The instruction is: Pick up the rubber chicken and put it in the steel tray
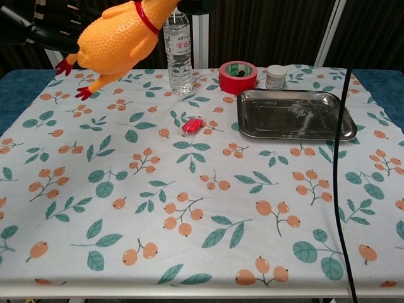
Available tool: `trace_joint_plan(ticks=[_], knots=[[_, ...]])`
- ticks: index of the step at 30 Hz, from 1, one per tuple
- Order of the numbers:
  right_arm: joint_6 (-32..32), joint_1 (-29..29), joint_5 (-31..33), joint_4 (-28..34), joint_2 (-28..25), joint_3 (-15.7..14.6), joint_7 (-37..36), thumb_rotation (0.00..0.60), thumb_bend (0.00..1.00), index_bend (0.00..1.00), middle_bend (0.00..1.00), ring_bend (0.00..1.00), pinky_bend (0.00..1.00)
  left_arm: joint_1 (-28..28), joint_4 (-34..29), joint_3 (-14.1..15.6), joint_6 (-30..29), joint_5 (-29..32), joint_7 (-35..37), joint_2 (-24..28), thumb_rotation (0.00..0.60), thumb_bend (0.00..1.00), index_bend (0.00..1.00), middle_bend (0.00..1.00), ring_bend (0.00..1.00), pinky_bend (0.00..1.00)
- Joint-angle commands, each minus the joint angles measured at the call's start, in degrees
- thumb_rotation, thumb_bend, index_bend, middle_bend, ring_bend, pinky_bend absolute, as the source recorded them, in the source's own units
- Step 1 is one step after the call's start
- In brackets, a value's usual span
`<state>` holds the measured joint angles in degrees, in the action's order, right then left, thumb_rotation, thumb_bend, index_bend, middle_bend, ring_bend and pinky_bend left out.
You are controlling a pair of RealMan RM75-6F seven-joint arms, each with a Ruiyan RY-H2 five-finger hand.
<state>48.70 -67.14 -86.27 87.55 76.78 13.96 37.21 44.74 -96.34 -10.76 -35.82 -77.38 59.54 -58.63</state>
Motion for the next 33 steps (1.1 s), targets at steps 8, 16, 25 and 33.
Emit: trace_joint_plan(ticks=[8,16,25,33], knots=[[0.2,-0.7,0.5,-0.3,1.1,0.3,0.3,0.6,0.38,0.97,0.77,0.74,0.99,1.9,-1.0,-0.8,2.9,0.7,-3.3,0.3,0.6,0.2,0.16,0.14,0.1,0.25],[0.2,-0.9,0.7,-0.1,1.3,0.0,0.4,0.6,0.38,0.97,0.77,0.74,1.0,2.8,-0.6,-1.6,5.6,3.3,-3.7,-0.3,0.6,0.25,0.3,0.31,0.23,0.28],[0.4,-0.7,0.4,0.6,0.8,-0.6,0.0,0.6,0.38,0.98,0.77,0.74,1.0,2.0,0.3,-2.5,6.6,5.3,-3.2,-1.0,0.6,0.53,0.58,0.61,0.53,0.49],[0.7,-0.6,0.1,1.6,0.4,-0.8,-0.5,0.6,0.38,0.98,0.77,0.75,1.0,0.8,0.3,-3.8,5.2,7.9,-3.9,-2.5,0.6,0.64,0.79,0.82,0.72,0.67]])
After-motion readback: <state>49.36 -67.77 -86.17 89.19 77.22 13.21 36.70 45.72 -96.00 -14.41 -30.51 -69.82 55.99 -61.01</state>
